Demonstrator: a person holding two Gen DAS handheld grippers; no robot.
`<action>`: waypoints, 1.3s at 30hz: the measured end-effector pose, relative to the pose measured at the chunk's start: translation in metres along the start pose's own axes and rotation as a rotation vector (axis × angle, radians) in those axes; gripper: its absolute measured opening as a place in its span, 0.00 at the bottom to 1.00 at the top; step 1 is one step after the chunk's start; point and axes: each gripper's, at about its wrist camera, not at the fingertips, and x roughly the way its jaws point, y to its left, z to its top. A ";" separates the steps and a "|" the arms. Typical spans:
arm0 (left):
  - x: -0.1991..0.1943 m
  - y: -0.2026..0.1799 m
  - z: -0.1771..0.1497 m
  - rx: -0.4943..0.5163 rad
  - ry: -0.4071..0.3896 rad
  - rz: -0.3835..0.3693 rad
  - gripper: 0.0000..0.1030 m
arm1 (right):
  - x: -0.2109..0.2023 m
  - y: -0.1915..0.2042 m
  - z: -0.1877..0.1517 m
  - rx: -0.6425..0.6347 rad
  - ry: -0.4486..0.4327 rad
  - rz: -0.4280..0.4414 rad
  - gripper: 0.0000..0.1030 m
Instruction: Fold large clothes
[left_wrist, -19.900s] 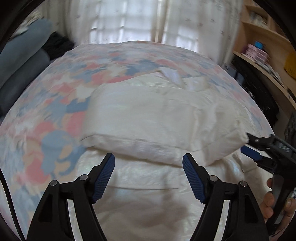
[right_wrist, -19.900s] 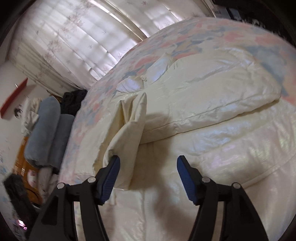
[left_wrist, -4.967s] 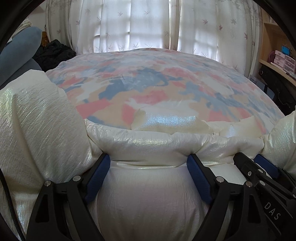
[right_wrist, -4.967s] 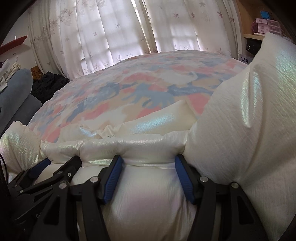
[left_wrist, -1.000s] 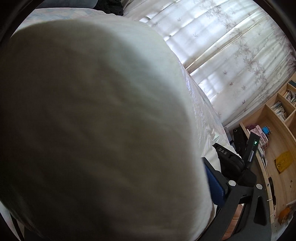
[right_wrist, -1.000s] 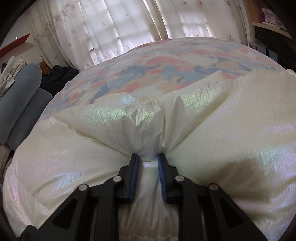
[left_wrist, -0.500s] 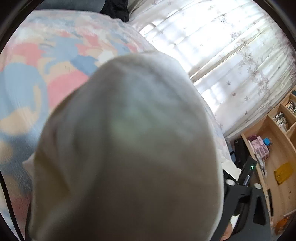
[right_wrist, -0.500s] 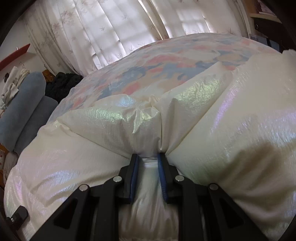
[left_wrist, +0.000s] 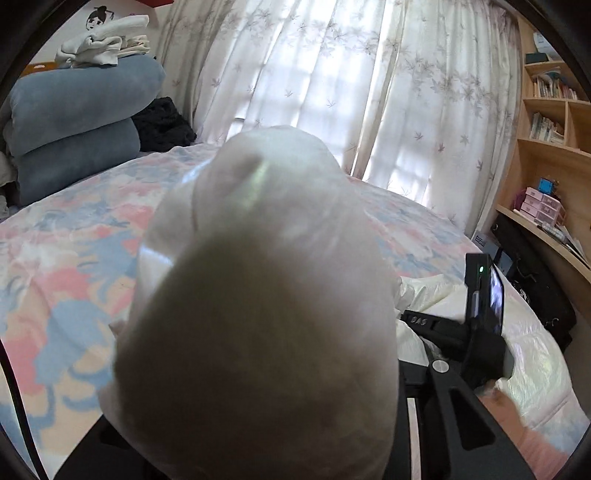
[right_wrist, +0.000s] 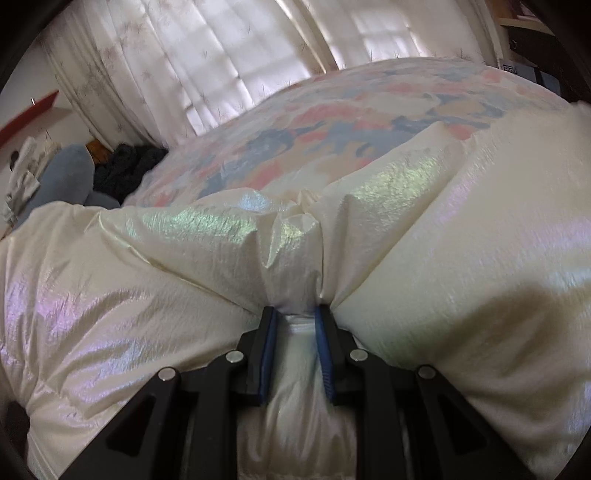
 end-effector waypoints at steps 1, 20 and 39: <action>-0.011 0.015 -0.005 -0.007 0.005 -0.002 0.29 | -0.002 0.002 0.005 -0.005 0.037 -0.007 0.21; -0.060 -0.068 0.003 0.253 -0.068 0.014 0.29 | -0.039 0.009 -0.022 -0.143 0.148 -0.008 0.22; -0.071 -0.114 -0.007 0.375 -0.131 0.003 0.30 | -0.028 0.006 0.001 -0.154 0.097 0.027 0.21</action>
